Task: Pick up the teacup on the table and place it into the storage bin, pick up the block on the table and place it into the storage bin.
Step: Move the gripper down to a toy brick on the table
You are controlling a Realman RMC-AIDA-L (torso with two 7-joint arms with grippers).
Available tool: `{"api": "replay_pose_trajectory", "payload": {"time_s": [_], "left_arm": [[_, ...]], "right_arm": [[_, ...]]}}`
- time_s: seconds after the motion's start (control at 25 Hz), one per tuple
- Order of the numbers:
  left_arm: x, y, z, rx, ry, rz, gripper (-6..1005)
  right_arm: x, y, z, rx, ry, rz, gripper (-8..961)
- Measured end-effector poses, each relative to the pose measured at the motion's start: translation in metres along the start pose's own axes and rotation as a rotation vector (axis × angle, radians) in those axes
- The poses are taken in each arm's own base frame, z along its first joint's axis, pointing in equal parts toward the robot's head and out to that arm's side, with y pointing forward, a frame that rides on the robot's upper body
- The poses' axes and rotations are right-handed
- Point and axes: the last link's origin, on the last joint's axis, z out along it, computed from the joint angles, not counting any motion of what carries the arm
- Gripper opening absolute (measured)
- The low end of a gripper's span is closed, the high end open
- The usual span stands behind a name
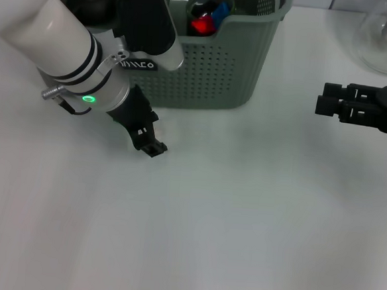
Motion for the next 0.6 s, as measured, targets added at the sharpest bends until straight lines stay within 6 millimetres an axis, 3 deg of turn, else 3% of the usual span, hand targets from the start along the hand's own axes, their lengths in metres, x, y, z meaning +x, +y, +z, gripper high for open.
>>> {"api": "replay_pose_trajectory", "payload": {"time_s": [0.44,0.6], "left_arm": [[0.0004,-0.0036,0.0058,0.039,-0.04,0.013,521],[0.0011,-0.0039,0.0086,0.038,-0.044,0.01,520]], "right_arm": [[0.0027,0.0,-0.0003,0.005,-0.002,0.003,701],[0.0033,0.0001,-0.0005,0.007,-0.003,0.003,701]]}}
